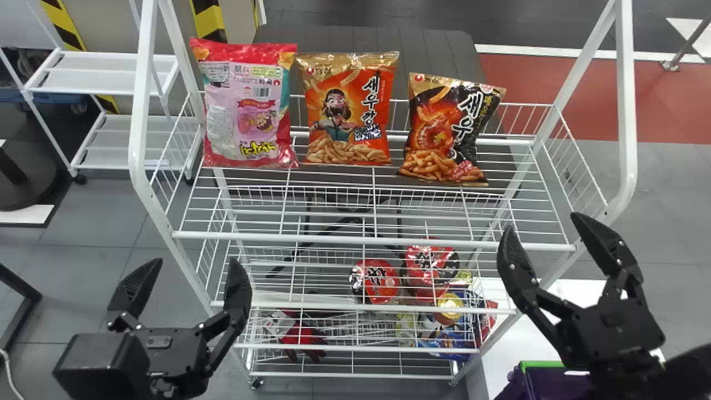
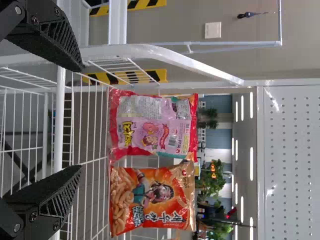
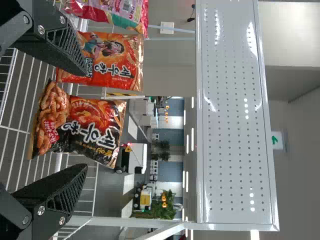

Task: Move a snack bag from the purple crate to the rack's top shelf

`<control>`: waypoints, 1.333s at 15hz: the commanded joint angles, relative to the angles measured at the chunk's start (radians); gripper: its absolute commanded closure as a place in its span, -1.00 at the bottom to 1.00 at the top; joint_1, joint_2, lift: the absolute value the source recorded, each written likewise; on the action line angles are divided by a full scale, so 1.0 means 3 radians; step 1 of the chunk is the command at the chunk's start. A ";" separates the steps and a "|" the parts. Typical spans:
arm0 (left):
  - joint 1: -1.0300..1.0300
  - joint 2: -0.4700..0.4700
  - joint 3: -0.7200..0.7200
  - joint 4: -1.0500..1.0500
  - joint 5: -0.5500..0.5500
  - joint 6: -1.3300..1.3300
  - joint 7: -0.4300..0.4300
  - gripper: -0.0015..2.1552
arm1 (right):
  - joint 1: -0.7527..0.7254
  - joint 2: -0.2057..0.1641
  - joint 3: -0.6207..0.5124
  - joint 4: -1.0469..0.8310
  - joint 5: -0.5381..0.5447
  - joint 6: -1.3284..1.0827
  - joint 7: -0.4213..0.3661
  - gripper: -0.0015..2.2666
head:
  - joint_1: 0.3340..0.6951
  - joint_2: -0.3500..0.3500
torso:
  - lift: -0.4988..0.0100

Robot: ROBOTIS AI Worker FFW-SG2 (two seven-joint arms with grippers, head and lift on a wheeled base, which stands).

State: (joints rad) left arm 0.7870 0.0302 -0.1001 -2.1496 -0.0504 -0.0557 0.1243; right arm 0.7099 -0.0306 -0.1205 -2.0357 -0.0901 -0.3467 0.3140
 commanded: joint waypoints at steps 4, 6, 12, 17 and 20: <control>0.0128 -0.0004 0.0032 -0.0014 0.0020 -0.0246 0.0030 -0.87 | 0.0221 -0.0056 -0.0120 -0.0035 -0.0191 -0.0053 -0.0019 -0.82 | 1.00 -0.13 | 0.97; 0.0174 -0.0004 0.0032 -0.0009 0.0015 -0.0420 0.0097 -0.87 | 0.0293 -0.0056 -0.0120 -0.0092 -0.0206 0.0172 -0.0019 -0.82 | 1.00 -0.17 | 0.97; 0.0260 -0.0004 0.0027 -0.0111 -0.0016 -0.0522 0.0117 -0.87 | 0.0364 -0.0062 -0.0109 -0.0347 -0.0247 0.0816 -0.0019 -0.82 | 1.00 -0.18 | 0.97; 0.0296 -0.0004 0.0027 -0.0152 -0.0042 -0.0522 0.0128 -0.87 | 0.0426 -0.0056 -0.0079 -0.0557 -0.0242 0.1082 -0.0014 -0.82 | 1.00 -0.14 | 0.97; 0.0312 -0.0004 -0.0014 -0.0177 -0.0098 -0.0522 0.0174 -0.87 | 0.0441 -0.0062 -0.0053 -0.0659 -0.0242 0.1184 -0.0034 -0.82 | 1.00 -0.10 | 0.97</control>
State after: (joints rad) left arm 0.8790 0.0297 -0.0983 -2.2010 -0.0705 -0.2124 0.1750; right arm 0.8398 -0.0490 -0.1396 -2.2235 -0.1626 -0.0003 0.3059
